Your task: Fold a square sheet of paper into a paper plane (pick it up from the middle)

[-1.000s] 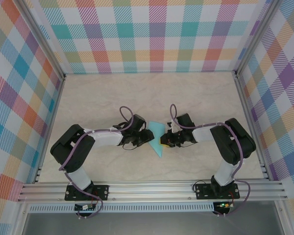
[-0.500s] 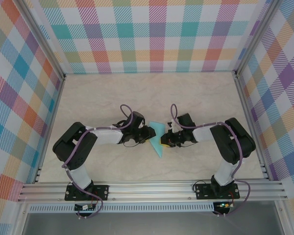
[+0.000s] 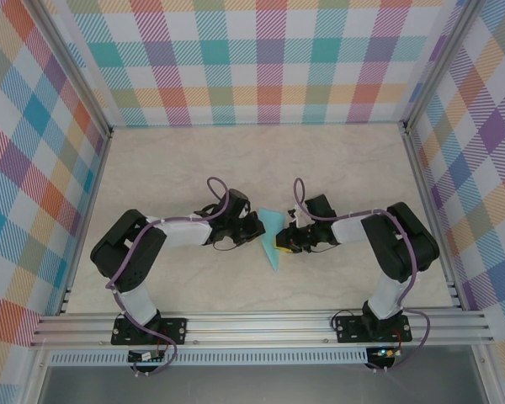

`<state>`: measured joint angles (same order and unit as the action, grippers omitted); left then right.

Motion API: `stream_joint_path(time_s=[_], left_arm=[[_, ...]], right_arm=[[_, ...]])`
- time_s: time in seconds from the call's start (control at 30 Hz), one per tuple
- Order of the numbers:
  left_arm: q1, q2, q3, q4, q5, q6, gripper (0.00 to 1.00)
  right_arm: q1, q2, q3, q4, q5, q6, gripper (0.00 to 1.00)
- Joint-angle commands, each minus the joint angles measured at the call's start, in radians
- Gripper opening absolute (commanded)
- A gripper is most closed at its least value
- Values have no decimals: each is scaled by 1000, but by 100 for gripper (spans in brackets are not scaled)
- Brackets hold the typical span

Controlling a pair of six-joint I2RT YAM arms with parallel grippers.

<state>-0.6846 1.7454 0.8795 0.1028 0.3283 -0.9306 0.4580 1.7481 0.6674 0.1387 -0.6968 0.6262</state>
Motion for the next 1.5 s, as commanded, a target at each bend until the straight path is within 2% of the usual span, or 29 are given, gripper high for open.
stream_joint_path(time_s=[0.0,0.13,0.23,0.4,0.67,0.87,1.17,1.47], left_arm=[[0,3,20,-27,-22,-17,1],[-3,-6,24,-53,-39,-32,0],[-9,-11,36,-92,-63,-34,0],[-21,-17,47,-101,-72,-39,0],[-30,-12,66,-105,-70,-45,0],[-32,-12,66,-103,-64,-45,0],[-32,-8,67,-106,-56,-41,0],[-32,-10,67,-106,-53,-39,0]], right_arm=[[-19,-42,-7,-87,69,-47,17],[-13,-164,-23,-165,150,-94,24],[25,-276,-39,-233,256,-141,29],[233,-419,-50,-315,581,-188,36],[459,-395,-52,-290,881,-221,41],[567,-360,-19,-281,1034,-249,45],[603,-256,39,-277,1082,-266,43],[606,-208,69,-274,1108,-270,34]])
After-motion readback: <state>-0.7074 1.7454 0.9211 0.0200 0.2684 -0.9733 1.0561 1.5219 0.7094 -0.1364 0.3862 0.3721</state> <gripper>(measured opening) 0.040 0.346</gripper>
